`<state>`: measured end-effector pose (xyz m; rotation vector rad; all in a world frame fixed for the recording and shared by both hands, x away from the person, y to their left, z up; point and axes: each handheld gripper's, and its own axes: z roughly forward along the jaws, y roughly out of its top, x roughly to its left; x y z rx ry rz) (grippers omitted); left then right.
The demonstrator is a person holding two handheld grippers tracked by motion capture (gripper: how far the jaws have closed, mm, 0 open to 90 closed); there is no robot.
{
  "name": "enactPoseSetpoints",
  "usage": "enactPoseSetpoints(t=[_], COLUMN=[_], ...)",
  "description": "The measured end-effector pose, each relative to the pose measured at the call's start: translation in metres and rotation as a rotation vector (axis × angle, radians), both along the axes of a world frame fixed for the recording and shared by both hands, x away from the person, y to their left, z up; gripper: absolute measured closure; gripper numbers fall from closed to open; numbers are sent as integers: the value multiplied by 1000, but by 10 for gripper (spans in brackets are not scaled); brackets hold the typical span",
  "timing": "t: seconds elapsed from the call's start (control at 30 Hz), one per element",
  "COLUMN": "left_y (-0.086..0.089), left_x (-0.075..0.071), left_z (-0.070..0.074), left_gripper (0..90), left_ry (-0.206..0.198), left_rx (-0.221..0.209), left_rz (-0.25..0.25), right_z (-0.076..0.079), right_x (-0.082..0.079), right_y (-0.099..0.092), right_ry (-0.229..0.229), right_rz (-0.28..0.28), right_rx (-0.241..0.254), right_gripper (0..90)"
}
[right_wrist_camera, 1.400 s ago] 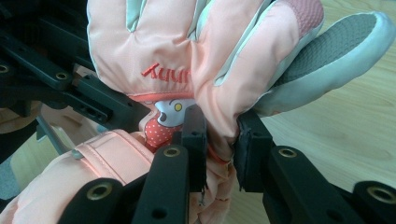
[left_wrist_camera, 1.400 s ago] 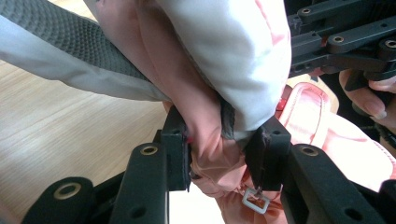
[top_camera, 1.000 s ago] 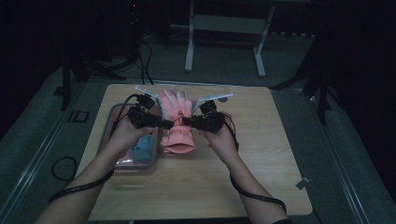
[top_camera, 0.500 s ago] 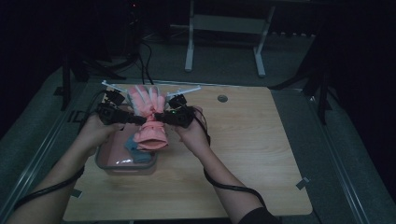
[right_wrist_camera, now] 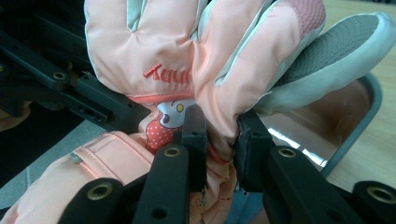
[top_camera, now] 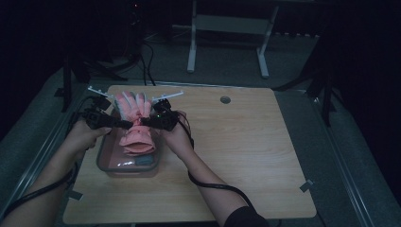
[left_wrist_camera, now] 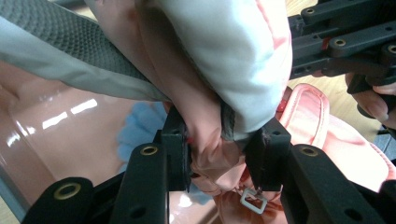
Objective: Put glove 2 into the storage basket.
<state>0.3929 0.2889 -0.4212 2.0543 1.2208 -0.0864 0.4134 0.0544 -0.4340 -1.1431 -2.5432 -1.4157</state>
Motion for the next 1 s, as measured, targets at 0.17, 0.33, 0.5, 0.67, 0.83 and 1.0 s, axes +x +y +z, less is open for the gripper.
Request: enactPoseSetpoints(t=[0.17, 0.33, 0.5, 0.67, 0.83, 1.0], left_y=[4, 6, 1, 0, -2, -3], left_x=[5, 2, -1, -1, 0, 1], left_z=[-25, -48, -59, -68, -70, -69], left_gripper=[641, 640, 639, 635, 603, 507], left_ry=[36, 92, 119, 134, 144, 130], left_rx=[7, -13, -14, -7, 47, 108], left_rz=[10, 10, 3, 22, 68, 121], right_z=[-29, -44, -51, -56, -59, -58], right_x=[7, 5, 1, 1, 3, 7], right_y=[7, 11, 10, 12, 22, 28], right_ry=[57, 109, 124, 131, 119, 105], right_rz=[-7, 7, 12, 19, 15, 1], right_rx=[-10, -69, -128, -171, -224, -248], right_gripper=[763, 762, 754, 748, 727, 643])
